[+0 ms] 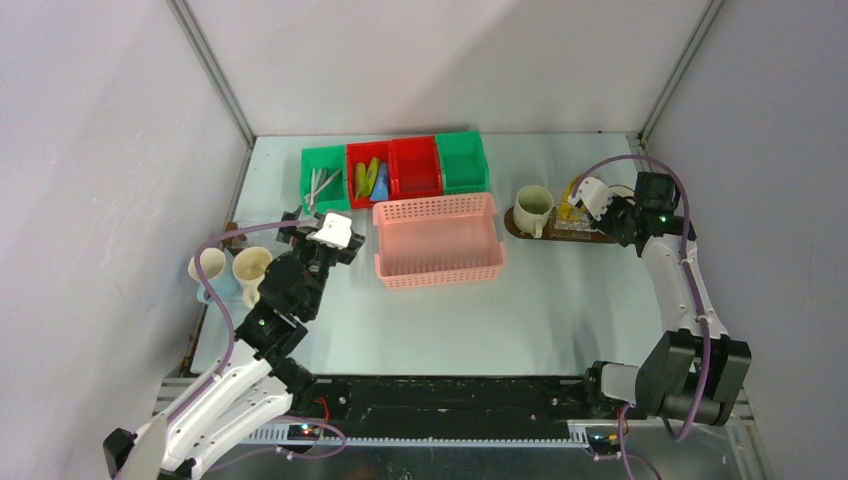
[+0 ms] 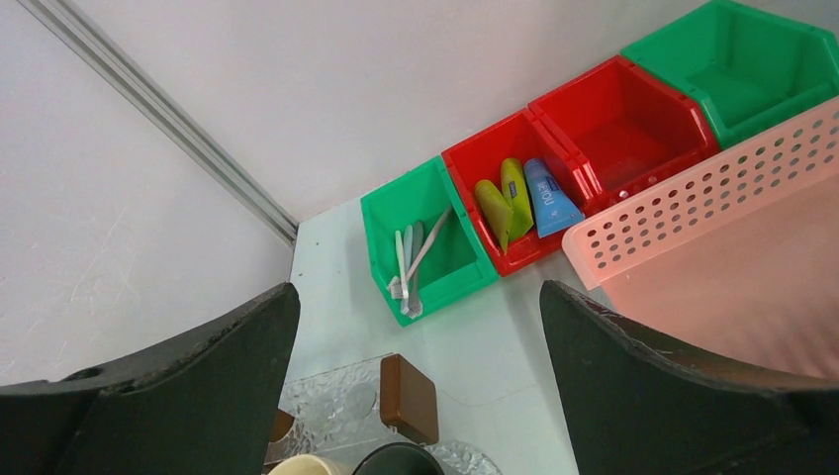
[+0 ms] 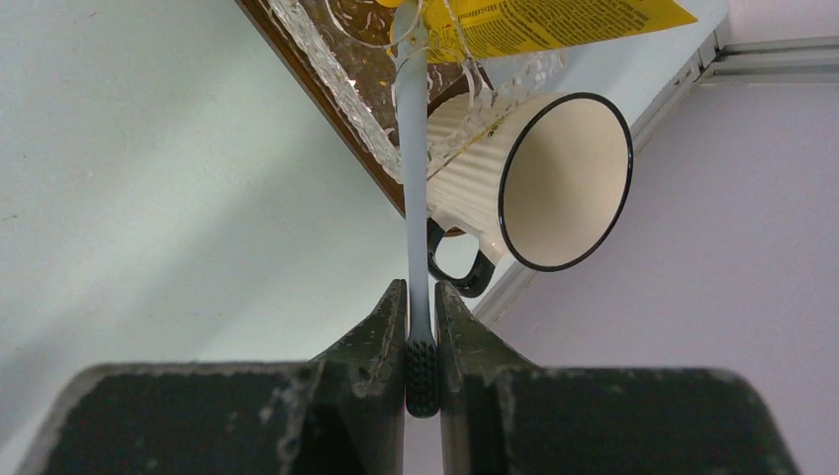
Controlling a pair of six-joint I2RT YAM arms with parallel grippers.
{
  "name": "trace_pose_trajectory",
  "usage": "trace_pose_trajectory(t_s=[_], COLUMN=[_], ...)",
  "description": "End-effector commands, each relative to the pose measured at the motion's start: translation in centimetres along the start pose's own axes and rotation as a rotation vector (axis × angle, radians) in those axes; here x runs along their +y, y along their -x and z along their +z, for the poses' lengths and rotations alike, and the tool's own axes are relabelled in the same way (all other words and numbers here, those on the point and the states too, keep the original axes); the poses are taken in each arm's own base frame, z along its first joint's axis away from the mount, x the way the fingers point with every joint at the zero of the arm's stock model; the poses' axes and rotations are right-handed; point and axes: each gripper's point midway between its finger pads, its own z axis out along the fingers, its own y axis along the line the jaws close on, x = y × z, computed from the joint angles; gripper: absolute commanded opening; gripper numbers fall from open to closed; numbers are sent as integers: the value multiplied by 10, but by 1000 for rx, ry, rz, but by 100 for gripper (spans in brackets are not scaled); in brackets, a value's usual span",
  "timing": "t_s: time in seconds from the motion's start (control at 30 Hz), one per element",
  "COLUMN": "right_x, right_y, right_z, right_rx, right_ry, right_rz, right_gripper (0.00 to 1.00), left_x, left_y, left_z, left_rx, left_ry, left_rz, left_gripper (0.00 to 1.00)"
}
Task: Prepare toiletry sets of a toothbrush and toothpaste on the tray
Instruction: Place the toothbrush in the toothpaste holder.
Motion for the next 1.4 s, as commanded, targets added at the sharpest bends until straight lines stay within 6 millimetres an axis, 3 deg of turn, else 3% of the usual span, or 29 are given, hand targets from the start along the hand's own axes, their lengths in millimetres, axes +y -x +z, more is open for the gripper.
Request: trace_pose_trajectory(t_s=[0.0, 0.57, 0.8, 1.03, 1.17, 1.27, 1.37], right_x=[-10, -22, -25, -24, -23, -25, -27], right_y=[6, 8, 10, 13, 17, 23, 31], right_z=[4, 16, 13, 13, 11, 5, -3], right_rx=[-35, -27, -26, -33, -39, -59, -87], right_ry=[-21, -19, -31, -31, -35, -51, -69], right_rz=[-12, -14, -22, -29, -34, -39, -39], right_gripper=[5, 12, 25, 31, 40, 57, 62], left_x=[7, 6, 6, 6, 6, 7, 6], left_y=[3, 3, 2, 3, 3, 4, 4], left_z=[-1, -1, -1, -1, -1, -1, -1], left_rx=[-23, -24, -24, -25, -27, -29, -30], left_ry=[29, 25, 22, 20, 20, 21, 19], left_rz=[6, 16, 19, 20, 20, 20, 17], left_gripper=[98, 98, 98, 98, 98, 98, 98])
